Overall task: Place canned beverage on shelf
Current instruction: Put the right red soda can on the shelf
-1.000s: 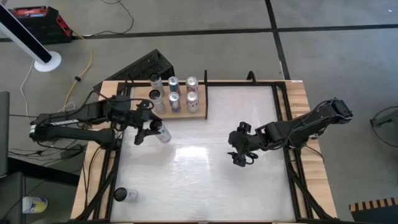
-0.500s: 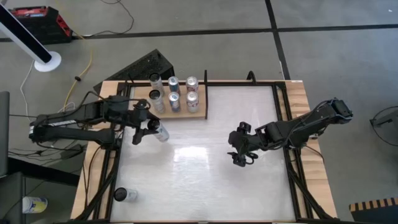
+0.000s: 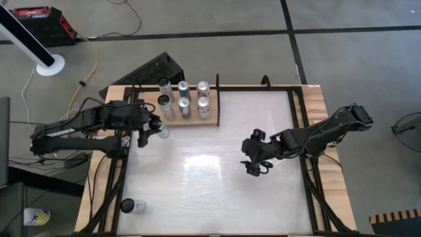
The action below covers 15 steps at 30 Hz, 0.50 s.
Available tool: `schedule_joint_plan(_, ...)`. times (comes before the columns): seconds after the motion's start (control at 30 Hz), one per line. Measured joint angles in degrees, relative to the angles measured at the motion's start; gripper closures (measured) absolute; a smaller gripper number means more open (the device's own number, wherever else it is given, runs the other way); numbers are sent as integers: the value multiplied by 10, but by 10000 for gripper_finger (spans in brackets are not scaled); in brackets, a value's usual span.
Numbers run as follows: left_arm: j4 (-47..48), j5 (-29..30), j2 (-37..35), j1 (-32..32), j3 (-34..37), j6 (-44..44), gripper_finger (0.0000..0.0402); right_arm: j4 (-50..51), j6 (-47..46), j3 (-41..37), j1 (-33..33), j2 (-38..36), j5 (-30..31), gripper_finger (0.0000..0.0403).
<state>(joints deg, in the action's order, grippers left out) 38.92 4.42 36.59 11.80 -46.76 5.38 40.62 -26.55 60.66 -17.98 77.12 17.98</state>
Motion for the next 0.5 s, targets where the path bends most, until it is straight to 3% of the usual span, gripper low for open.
schedule_joint_plan(0.23, 18, -40, 0, 91, -23, 51, 156, 0, 5, 0, 1, 0, 0, 30)
schedule_joint_plan(0.5, 54, -125, 15, 245, -48, 120, 156, 0, 18, 0, 12, 0, 0, 30)
